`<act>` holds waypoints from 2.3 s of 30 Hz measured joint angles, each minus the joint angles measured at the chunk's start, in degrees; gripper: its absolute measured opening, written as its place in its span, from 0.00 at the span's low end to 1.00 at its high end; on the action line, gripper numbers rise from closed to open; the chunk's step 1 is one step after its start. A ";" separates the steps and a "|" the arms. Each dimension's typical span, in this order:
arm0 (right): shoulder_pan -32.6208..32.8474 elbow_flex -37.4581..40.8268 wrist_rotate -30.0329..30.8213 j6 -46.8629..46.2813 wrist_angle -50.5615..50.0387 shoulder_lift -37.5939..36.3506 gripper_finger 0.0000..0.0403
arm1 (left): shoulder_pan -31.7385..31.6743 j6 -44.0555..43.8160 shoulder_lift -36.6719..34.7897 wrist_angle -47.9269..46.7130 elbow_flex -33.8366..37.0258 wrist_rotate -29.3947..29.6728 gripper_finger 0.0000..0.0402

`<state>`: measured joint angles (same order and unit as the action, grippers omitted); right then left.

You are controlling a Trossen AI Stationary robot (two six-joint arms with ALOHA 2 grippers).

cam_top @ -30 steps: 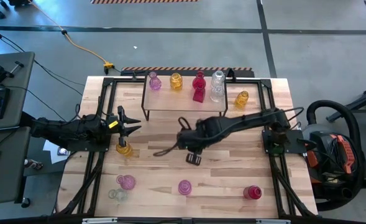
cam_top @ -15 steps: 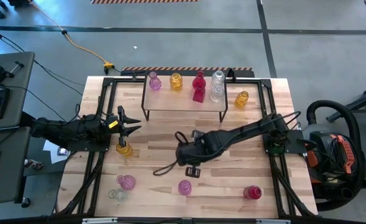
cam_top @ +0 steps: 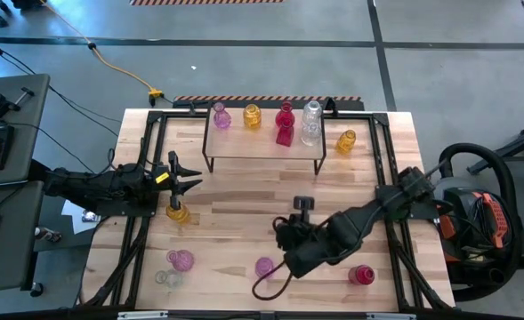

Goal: Sort vases onto shelf
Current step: Put the right purple vase on the shelf aligned with the other purple vase

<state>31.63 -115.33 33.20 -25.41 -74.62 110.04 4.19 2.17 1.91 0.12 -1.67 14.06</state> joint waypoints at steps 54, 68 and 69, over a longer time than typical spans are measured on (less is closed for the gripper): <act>-1.63 114.75 1.34 14.93 92.27 -80.89 0.22 | -0.01 0.00 0.07 -0.01 0.00 0.00 0.25; -1.63 114.79 0.75 15.00 92.23 -80.87 0.22 | -0.02 0.09 0.07 0.04 0.00 0.00 0.25; -1.63 114.79 0.75 15.00 92.23 -80.87 0.22 | -0.02 1.09 0.07 0.38 0.00 0.02 0.25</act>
<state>30.00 -0.54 33.95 -10.41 17.61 29.17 4.16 3.27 1.98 0.50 -1.67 14.09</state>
